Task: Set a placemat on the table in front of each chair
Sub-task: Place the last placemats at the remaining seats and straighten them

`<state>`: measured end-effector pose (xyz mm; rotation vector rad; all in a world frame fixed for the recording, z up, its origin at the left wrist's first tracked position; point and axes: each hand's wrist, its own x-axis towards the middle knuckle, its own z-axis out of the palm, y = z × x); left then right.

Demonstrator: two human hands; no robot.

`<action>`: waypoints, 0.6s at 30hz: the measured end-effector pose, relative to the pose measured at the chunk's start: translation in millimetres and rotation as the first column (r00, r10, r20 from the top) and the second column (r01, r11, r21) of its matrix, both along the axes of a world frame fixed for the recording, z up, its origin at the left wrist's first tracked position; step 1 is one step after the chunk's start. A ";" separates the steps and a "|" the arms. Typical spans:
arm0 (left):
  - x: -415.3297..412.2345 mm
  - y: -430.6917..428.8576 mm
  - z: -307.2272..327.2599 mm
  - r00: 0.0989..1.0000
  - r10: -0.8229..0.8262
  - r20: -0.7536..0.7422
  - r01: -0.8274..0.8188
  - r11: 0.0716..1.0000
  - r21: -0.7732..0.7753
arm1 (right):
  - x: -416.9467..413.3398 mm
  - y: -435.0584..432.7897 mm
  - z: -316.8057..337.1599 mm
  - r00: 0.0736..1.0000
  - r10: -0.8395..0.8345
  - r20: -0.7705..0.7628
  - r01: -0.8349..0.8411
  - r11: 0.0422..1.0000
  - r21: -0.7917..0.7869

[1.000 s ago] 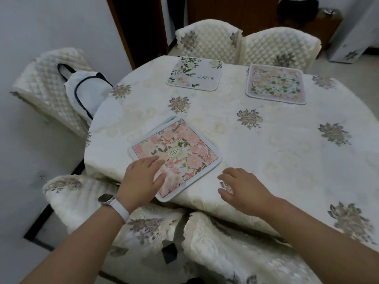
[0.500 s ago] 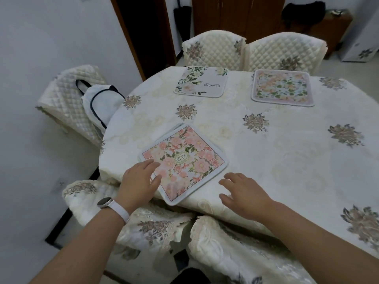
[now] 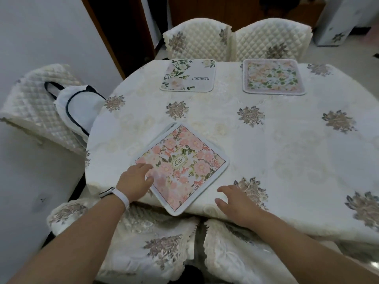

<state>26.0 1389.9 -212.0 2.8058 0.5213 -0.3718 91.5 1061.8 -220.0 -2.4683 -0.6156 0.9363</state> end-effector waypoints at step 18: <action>75.0 100.1 -72.5 0.996 0.089 -0.012 -0.090 0.987 -0.131 | 13.0 109.1 -39.4 0.461 -0.803 -0.379 0.869 0.495 0.009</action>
